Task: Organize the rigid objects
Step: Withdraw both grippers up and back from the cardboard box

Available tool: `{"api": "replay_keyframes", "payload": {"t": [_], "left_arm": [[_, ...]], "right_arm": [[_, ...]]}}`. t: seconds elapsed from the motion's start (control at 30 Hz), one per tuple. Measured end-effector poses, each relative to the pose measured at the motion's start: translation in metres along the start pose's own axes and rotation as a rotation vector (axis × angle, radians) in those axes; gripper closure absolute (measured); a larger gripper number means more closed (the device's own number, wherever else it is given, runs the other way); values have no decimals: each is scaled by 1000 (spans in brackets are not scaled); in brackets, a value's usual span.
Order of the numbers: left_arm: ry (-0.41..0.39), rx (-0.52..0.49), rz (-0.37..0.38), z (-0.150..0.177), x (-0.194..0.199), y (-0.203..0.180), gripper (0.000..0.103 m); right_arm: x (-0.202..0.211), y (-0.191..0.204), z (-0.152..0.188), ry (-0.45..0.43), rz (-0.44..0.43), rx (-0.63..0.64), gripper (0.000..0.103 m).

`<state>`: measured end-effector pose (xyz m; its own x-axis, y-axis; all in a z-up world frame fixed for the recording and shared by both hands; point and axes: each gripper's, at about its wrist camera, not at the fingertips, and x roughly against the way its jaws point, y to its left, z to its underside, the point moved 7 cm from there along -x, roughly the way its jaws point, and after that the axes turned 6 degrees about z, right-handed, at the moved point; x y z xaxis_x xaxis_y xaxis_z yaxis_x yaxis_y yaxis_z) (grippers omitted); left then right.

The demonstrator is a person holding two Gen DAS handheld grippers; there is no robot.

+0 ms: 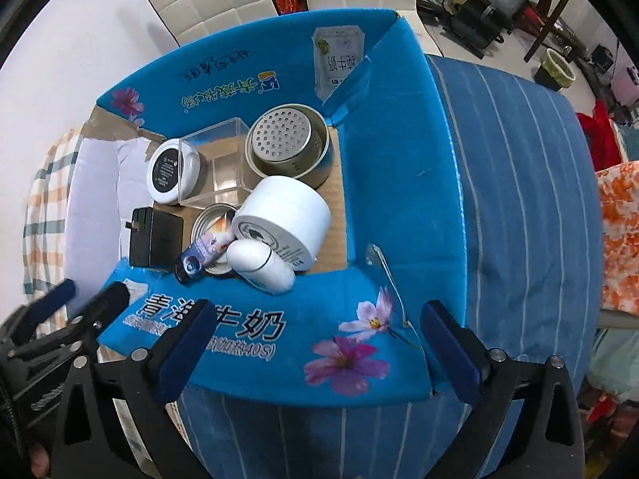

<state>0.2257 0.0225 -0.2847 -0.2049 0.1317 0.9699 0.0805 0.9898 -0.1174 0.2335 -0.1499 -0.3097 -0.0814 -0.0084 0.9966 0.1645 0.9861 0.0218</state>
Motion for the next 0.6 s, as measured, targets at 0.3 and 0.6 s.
{"api": "replay_keyframes", "payload": {"t": [0.3,0.6], "left_arm": [[-45,0,-26,-9,33,7,4],[-126,-33,-60,-1,118,-7,4]], "right_arm": [[45,-9,10,-46,-5,-27,0],[135,-19,36,-120,-53,-42,0]]}}
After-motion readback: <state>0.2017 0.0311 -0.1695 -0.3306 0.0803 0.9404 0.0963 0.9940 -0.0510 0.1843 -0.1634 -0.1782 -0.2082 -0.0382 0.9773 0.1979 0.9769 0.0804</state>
